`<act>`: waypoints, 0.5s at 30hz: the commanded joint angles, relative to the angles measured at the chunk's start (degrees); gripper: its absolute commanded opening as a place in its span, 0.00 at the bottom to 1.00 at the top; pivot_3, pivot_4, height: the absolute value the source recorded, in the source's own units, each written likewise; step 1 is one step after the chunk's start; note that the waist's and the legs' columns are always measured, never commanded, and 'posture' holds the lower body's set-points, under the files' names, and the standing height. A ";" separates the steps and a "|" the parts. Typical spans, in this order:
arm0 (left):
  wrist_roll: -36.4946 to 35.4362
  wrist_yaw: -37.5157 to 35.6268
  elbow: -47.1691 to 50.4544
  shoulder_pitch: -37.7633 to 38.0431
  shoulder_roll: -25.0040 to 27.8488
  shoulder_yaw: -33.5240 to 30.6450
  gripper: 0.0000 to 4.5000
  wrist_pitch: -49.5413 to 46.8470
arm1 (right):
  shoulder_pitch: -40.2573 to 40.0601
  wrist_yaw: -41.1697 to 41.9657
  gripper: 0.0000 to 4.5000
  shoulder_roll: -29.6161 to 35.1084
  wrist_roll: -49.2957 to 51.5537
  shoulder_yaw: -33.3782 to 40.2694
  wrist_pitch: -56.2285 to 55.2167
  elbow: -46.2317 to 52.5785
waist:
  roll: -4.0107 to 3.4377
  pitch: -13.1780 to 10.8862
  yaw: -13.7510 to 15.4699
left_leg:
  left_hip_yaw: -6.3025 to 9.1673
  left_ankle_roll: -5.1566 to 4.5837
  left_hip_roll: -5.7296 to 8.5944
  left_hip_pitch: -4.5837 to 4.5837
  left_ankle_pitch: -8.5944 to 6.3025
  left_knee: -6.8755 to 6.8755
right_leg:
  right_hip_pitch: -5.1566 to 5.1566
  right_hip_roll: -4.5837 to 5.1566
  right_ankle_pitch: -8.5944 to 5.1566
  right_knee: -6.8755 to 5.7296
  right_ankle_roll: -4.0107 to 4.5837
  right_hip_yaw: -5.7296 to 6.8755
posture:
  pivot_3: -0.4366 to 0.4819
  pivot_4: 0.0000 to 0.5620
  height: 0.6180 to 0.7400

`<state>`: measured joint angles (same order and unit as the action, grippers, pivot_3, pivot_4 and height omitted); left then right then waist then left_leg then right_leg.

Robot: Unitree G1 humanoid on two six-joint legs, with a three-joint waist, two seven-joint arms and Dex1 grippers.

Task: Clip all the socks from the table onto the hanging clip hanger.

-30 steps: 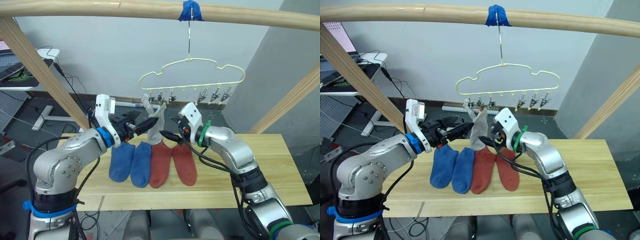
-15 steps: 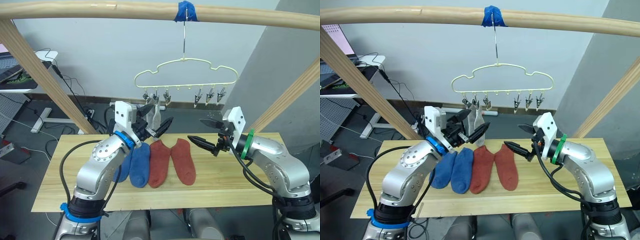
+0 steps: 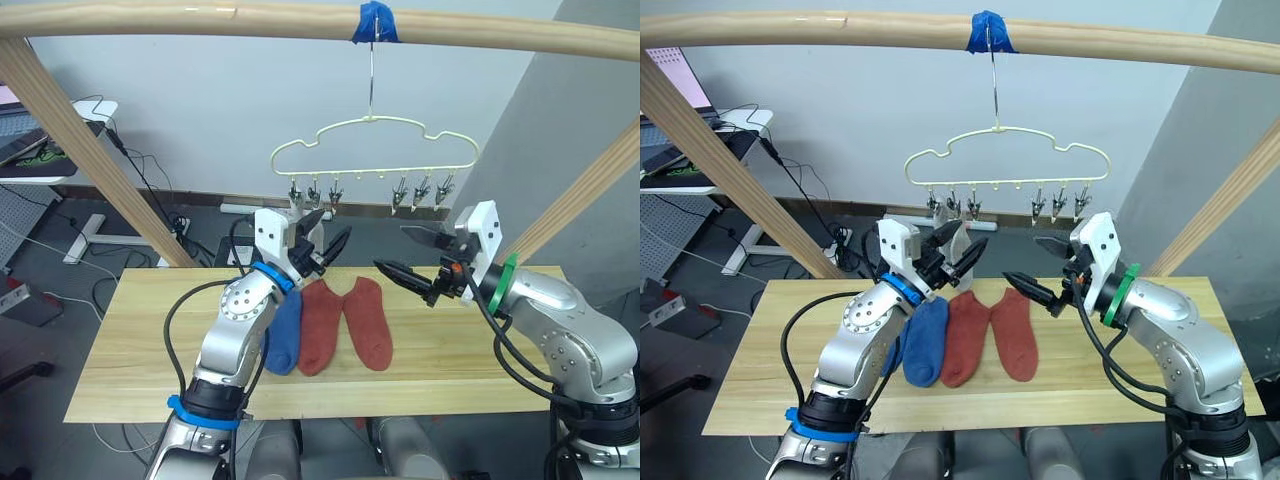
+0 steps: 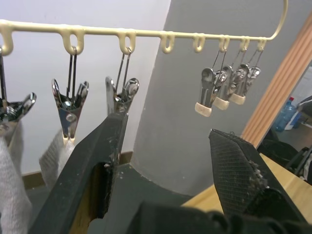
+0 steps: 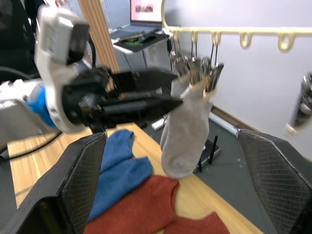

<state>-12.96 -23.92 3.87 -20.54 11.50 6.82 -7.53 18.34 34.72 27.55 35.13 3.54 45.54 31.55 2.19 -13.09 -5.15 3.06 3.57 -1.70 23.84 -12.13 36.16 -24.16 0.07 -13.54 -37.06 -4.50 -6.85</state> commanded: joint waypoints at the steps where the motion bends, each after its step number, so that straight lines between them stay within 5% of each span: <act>1: 1.37 0.55 -1.44 -1.91 -1.01 -0.66 0.66 2.85 | 0.86 -0.96 1.00 0.14 2.71 2.15 -0.05 2.76 | 0.00 0.00 -0.01 | 0.00 0.00 0.00 0.00 0.00 0.00 | 0.00 0.00 0.00 0.01 0.00 0.00 | 0.31 0.38 1.00; 15: 2.63 1.05 -14.80 -9.78 -4.27 -2.68 0.66 8.81 | 2.82 -2.51 1.00 0.62 10.27 3.03 0.84 4.02 | 0.00 0.00 -0.45 | 0.01 0.00 0.00 0.02 0.00 0.00 | 0.00 -0.01 0.00 0.01 -0.01 0.00 | 0.29 0.38 1.00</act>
<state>-10.86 -23.11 -11.18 -29.52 7.60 4.50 -0.52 20.33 32.43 27.62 44.07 5.60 46.88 33.49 2.19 -13.09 -5.60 3.07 3.57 -1.70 23.86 -12.13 36.16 -24.15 0.06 -13.53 -37.05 -4.51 -6.85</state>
